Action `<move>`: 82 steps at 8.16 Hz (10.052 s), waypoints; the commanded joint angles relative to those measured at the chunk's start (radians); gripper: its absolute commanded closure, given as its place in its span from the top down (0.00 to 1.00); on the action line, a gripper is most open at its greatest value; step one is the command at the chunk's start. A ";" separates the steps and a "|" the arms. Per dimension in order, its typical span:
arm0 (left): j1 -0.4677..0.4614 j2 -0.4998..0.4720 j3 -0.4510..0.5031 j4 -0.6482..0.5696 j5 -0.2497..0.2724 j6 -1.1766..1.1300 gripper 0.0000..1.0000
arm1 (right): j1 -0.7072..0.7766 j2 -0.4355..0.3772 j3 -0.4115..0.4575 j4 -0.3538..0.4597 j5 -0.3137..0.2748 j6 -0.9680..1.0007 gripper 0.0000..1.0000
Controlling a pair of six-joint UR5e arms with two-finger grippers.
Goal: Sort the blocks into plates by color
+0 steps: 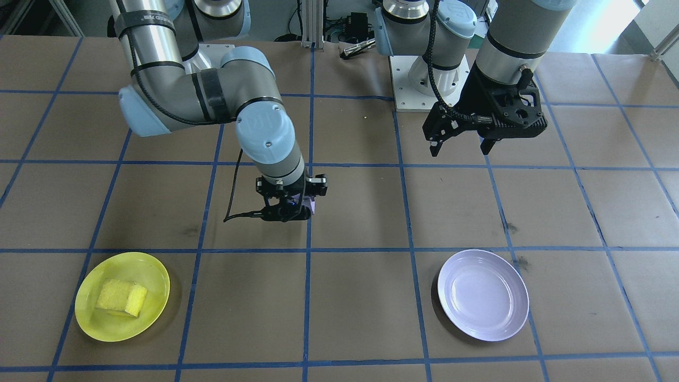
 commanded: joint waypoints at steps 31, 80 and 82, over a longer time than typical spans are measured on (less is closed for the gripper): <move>-0.332 -0.290 -0.052 0.029 -0.009 -0.347 1.00 | -0.371 -0.390 -0.046 0.299 -0.211 -0.231 1.00; 0.004 -0.349 0.193 0.147 0.058 0.195 1.00 | -0.370 -0.398 -0.046 0.298 -0.199 -0.236 1.00; -0.079 -0.257 0.176 0.112 0.057 0.024 1.00 | -0.370 -0.398 -0.046 0.298 -0.199 -0.236 1.00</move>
